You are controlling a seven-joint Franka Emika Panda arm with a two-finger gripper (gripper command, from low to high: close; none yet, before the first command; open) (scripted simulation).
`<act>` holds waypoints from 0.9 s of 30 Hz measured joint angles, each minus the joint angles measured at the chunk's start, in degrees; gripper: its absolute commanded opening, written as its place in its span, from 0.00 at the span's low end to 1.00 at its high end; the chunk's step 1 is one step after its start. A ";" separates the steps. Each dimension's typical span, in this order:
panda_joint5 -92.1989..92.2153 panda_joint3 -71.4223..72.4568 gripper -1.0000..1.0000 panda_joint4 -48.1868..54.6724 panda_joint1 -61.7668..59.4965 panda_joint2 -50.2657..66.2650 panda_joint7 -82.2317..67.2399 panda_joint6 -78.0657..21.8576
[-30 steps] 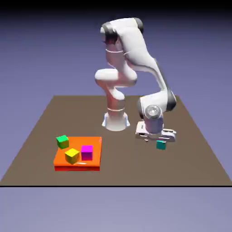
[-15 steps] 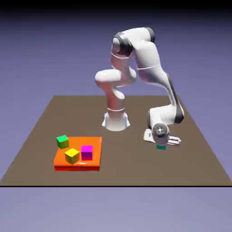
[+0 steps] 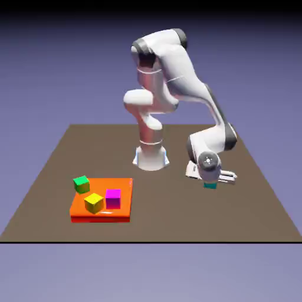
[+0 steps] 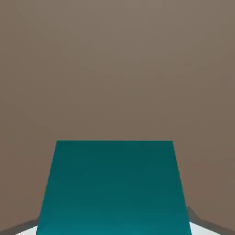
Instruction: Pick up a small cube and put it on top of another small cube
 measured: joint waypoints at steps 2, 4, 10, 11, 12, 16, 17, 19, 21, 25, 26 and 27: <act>-4.48 -3.04 0.00 2.60 -0.33 0.15 -4.98 -2.27; -8.97 -6.07 0.00 5.19 -0.66 0.30 -9.95 -4.55; -22.43 -15.18 0.00 12.99 -1.65 0.74 -24.88 -11.37; -24.68 -16.69 0.00 14.29 -1.82 0.82 -27.37 -12.50; -26.93 -18.21 0.00 15.58 -1.99 0.89 -29.85 -13.64; -35.91 -24.28 0.00 20.78 -2.65 1.19 -39.81 -18.18; -38.16 -25.80 0.00 22.08 -2.81 1.27 -42.29 -19.32; -42.66 -28.83 0.00 24.68 -3.14 1.41 -47.27 -21.59; -47.15 -31.87 0.00 27.27 -3.47 1.56 -52.25 -23.87; -49.96 -33.67 0.00 24.43 -4.69 2.75 -52.79 -19.70; -50.56 -34.02 0.00 22.54 -5.24 3.32 -52.17 -17.21; -50.81 -34.17 1.00 21.77 -5.47 3.55 -51.92 -16.20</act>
